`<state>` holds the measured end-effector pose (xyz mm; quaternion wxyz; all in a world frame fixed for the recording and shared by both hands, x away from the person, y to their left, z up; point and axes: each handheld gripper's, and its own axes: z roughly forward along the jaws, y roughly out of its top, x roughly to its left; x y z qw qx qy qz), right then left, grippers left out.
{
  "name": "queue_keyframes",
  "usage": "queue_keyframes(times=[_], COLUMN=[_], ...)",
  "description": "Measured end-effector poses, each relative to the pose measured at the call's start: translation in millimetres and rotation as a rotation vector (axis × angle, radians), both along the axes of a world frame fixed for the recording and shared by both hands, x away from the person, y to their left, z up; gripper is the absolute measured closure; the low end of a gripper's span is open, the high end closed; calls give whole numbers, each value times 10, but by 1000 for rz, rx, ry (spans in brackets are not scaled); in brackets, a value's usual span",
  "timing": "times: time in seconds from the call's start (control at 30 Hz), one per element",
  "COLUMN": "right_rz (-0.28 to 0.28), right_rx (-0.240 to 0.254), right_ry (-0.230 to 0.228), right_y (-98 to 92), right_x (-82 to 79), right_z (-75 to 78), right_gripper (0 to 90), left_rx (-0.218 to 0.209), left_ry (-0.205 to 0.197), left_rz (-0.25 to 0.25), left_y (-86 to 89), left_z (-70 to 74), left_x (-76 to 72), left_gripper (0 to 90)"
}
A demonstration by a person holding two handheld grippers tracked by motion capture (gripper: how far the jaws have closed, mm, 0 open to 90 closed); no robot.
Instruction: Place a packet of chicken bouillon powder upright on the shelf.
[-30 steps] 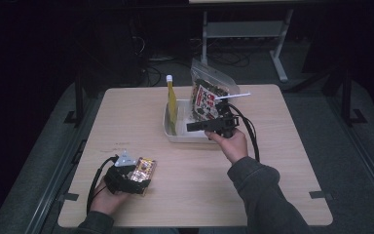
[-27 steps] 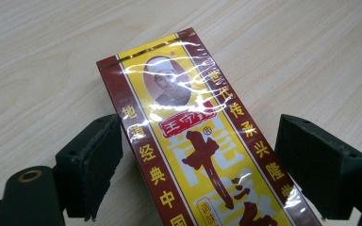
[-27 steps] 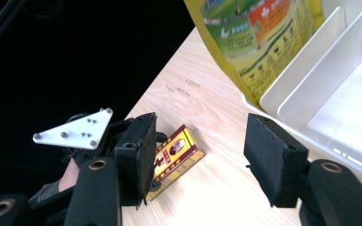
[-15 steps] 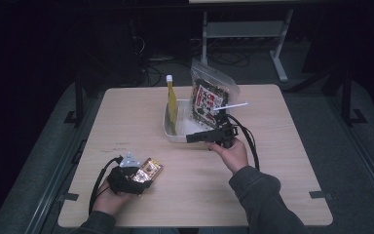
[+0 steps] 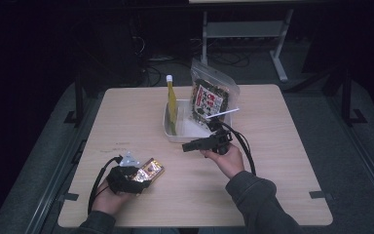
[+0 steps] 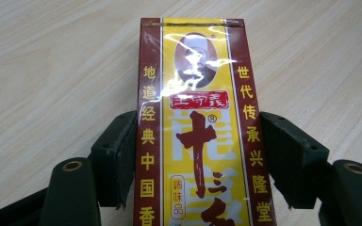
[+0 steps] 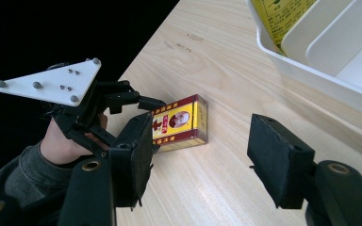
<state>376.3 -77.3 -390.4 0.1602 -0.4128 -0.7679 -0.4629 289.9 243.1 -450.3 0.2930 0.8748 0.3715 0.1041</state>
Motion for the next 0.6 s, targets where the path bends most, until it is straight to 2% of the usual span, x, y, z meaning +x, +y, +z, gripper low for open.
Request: queue_keyframes(times=[0.17,0.6], right_rz=[0,26], right_rx=[-11,-10], right_ry=[3,44], right_y=[13,69], right_x=[6,1], right_z=[-14,-124], right_gripper=[388,377], left_rx=[-7,-55], left_ry=[-6,-74], left_rz=[-7,-34], left_y=[-23,-133], left_z=[25,203], left_x=[-5,-76], left_gripper=[323,323])
